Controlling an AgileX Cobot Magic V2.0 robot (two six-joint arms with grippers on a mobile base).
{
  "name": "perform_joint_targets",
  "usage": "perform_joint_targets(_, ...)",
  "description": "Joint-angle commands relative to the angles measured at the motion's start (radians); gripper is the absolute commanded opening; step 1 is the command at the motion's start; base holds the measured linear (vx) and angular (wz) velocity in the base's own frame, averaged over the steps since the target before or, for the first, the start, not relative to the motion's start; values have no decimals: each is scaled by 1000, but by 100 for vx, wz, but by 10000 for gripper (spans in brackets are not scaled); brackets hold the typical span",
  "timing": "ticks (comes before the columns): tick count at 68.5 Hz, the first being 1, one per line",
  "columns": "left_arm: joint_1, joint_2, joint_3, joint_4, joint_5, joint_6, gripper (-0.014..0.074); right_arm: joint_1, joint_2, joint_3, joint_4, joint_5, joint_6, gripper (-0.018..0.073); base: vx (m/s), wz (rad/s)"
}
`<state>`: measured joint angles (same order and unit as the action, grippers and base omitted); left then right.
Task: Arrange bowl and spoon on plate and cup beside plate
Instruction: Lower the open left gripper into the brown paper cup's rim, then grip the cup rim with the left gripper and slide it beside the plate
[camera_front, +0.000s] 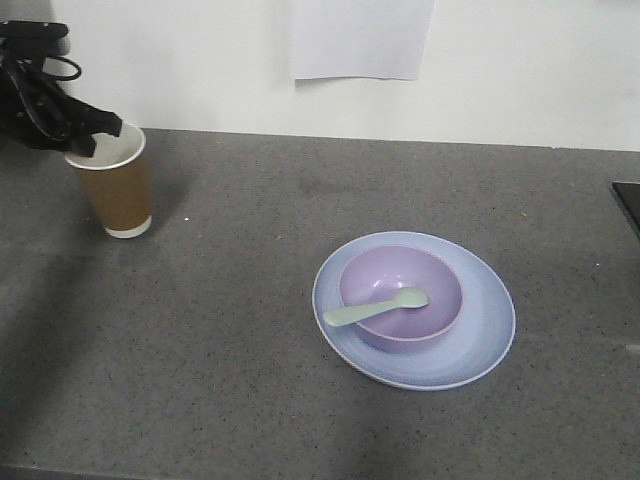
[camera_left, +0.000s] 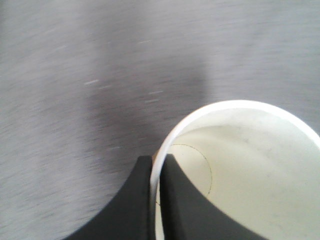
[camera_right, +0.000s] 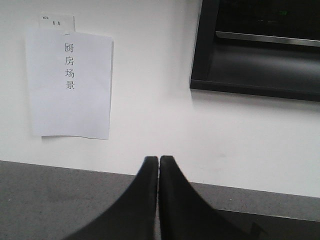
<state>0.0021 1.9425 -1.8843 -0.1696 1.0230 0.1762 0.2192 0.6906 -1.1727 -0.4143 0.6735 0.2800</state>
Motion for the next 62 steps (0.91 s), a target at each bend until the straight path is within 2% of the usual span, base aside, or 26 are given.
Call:
perform_joint_targets(1, -72, -80, -34, -77, -3, 54, -8, -4, 4, -21, -26, -73, -7, -3, 0, 0)
perform_joint_targets(24, -328, -85, -34, -70, 43, 71, -2, -4, 4, -21, -26, -73, -7, -3, 0, 0)
perform_joint_targets(34, -403, -83, -34, -59, 39, 69, 1, -4, 4, -21, -26, -71, -7, -3, 0, 0)
perform_joint_targets(45, -439, -80, -34, -48, 37, 18, 3, -4, 4, -21, -26, -72, -7, -3, 0, 0)
perform_joint_targets(62, -446, -61, -34, -47, 34, 12, 3, -4, 4, -21, -26, -72, -7, -3, 0, 0)
